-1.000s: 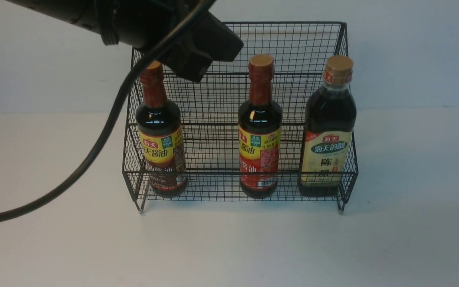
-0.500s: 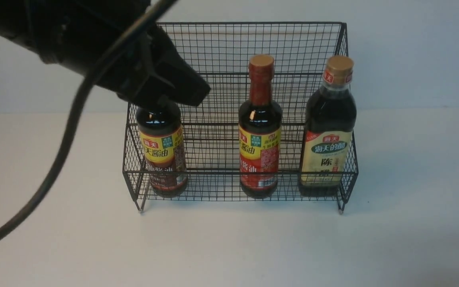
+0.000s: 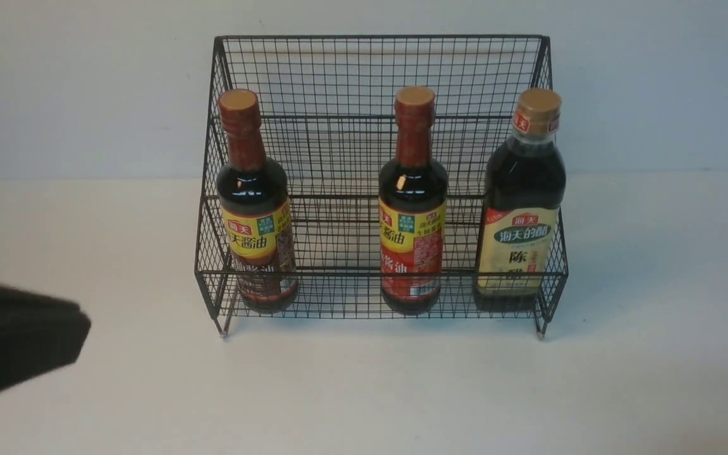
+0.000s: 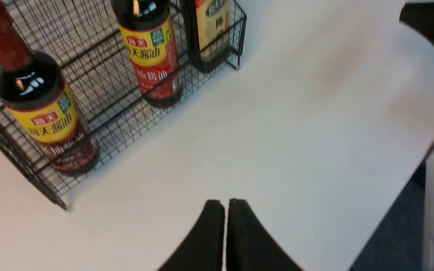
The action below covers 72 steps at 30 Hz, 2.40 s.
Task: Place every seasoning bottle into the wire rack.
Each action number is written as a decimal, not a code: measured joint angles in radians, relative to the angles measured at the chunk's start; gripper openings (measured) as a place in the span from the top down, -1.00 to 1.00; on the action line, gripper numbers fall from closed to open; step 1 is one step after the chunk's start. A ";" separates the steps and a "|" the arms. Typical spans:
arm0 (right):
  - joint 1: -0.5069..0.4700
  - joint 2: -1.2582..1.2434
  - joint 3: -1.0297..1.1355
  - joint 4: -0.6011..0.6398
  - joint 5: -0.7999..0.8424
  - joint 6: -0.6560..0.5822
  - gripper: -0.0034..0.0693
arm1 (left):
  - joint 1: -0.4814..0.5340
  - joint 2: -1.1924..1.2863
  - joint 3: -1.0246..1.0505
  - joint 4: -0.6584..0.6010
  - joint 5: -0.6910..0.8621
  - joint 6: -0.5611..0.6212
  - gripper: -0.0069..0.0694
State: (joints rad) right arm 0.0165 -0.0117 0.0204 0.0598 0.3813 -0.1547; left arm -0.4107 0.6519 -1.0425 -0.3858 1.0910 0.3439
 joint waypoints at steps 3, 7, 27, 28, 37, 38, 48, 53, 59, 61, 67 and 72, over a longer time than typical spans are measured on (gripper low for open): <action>0.000 0.000 0.000 0.000 0.000 0.000 0.90 | 0.000 -0.183 0.230 -0.003 -0.281 -0.005 0.83; 0.000 0.000 0.000 0.000 0.000 0.000 0.90 | 0.000 -0.325 0.472 -0.002 -0.594 -0.006 0.83; 0.000 0.000 0.000 0.000 0.000 0.000 0.90 | 0.009 -0.469 0.911 0.103 -0.807 -0.037 0.83; 0.000 0.000 0.000 0.000 0.000 0.000 0.90 | 0.022 -0.486 0.926 0.122 -0.807 -0.058 0.83; 0.000 0.000 0.000 0.000 0.000 0.000 0.90 | 0.315 -0.631 1.006 0.371 -0.800 -0.290 0.83; 0.000 0.000 0.000 0.000 0.000 0.000 0.90 | 0.329 -0.640 1.009 0.377 -0.799 -0.294 0.83; 0.000 0.000 0.000 0.000 0.000 0.000 0.90 | 0.378 -0.662 1.071 0.402 -0.755 -0.308 0.83; 0.000 0.000 0.000 0.000 0.000 0.000 0.90 | 0.369 -0.662 1.073 0.404 -0.721 -0.308 0.83; 0.000 0.000 0.000 0.000 0.000 0.000 0.90 | 0.369 -0.662 1.073 0.404 -0.718 -0.308 0.83; 0.000 0.000 0.000 0.000 0.000 0.000 0.90 | 0.369 -0.662 1.073 0.404 -0.718 -0.308 0.83; 0.000 0.000 0.000 0.000 0.000 0.000 0.90 | 0.369 -0.662 1.073 0.404 -0.718 -0.308 0.83; 0.000 0.000 0.000 0.000 0.000 0.000 0.90 | 0.369 -0.662 1.073 0.404 -0.718 -0.308 0.83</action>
State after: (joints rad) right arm 0.0165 -0.0117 0.0204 0.0596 0.3813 -0.1547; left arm -0.0416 -0.0102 0.0300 0.0181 0.3733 0.0357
